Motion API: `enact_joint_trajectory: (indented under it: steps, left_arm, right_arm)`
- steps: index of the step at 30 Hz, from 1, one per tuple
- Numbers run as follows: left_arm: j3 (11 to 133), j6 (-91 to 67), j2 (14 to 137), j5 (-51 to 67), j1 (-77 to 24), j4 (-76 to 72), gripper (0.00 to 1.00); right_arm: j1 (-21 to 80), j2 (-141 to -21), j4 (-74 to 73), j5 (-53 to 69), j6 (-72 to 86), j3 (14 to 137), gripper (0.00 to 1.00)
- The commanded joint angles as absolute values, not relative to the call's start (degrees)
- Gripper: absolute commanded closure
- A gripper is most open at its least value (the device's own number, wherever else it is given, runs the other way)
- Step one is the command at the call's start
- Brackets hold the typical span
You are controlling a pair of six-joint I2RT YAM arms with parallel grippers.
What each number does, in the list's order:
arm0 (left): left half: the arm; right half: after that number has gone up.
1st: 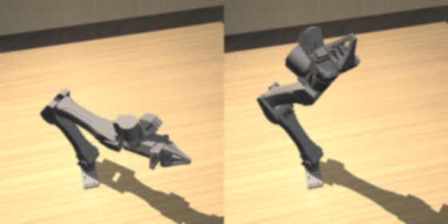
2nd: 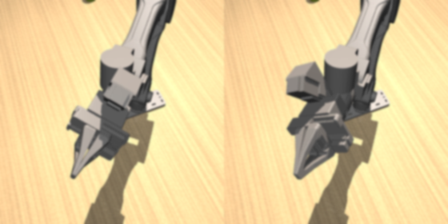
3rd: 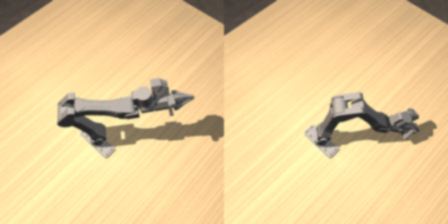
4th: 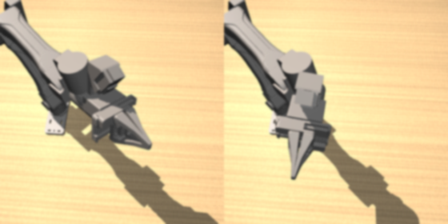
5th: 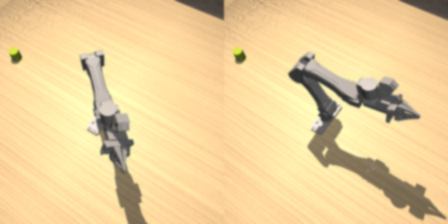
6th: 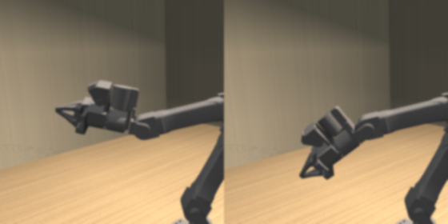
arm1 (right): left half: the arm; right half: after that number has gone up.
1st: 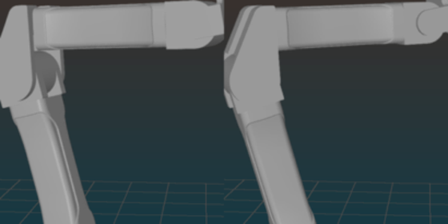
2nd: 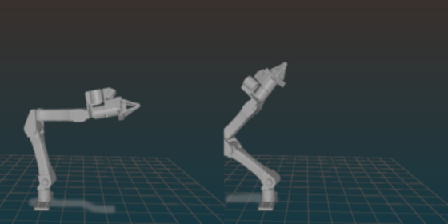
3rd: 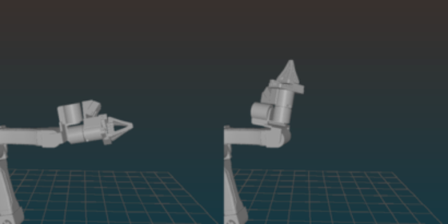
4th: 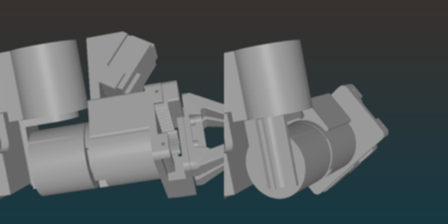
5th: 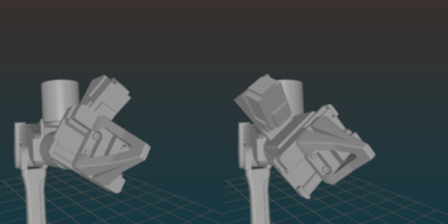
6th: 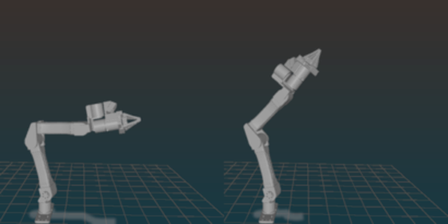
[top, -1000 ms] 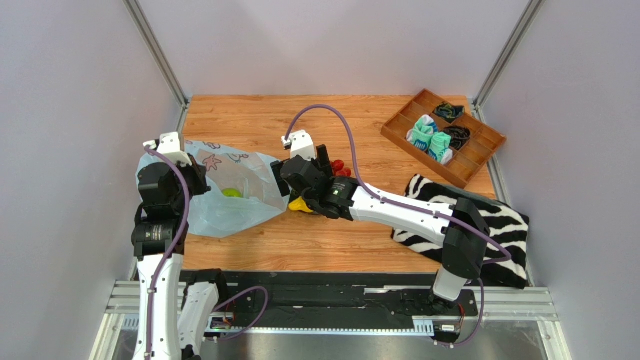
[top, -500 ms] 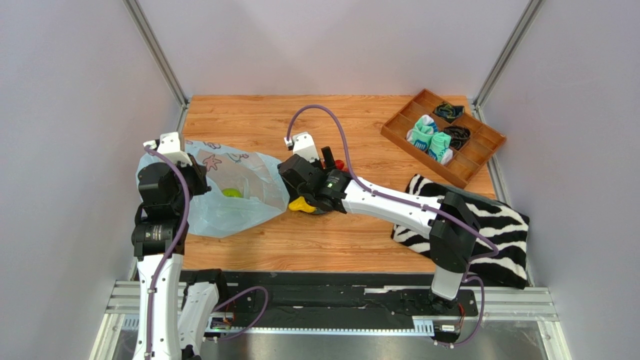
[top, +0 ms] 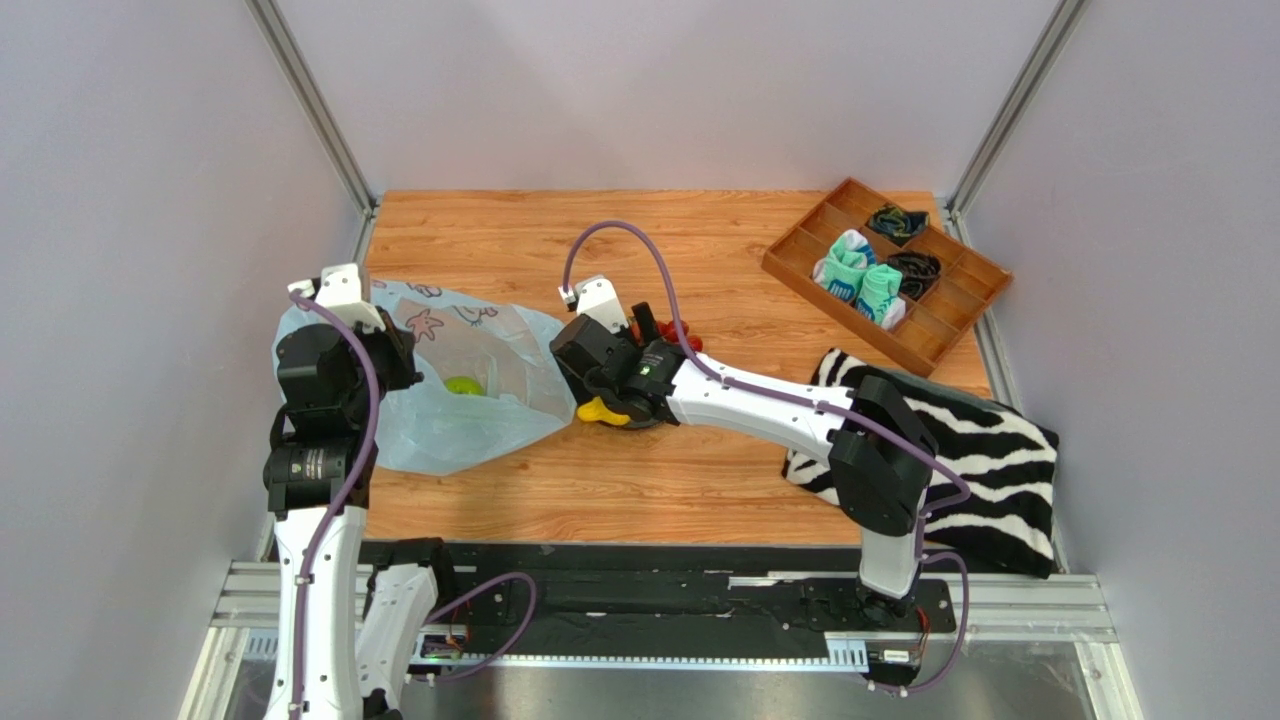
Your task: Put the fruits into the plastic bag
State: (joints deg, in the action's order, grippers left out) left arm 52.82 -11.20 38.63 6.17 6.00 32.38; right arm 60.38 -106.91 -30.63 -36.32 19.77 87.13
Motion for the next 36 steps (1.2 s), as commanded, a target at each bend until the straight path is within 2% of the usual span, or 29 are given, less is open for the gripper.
enact_joint_trajectory:
  steps: [1, 20, 36]
  left_arm:
    - [52.91, -11.86, 38.76, 6.86, 5.89, 31.38, 1.0]
    - [52.82, -11.78, 39.11, 7.29, 5.89, 31.29, 1.0]
    - [52.91, -11.95, 39.11, 7.47, 5.89, 31.2, 1.0]
  right_arm:
    - [60.03, -108.63, -29.53, -36.12, 18.9, 90.09, 0.02]
    - [59.85, -111.88, -31.9, -39.81, 17.58, 92.02, 0.02]
    - [59.77, -113.2, -33.49, -40.96, 17.4, 93.16, 0.11]
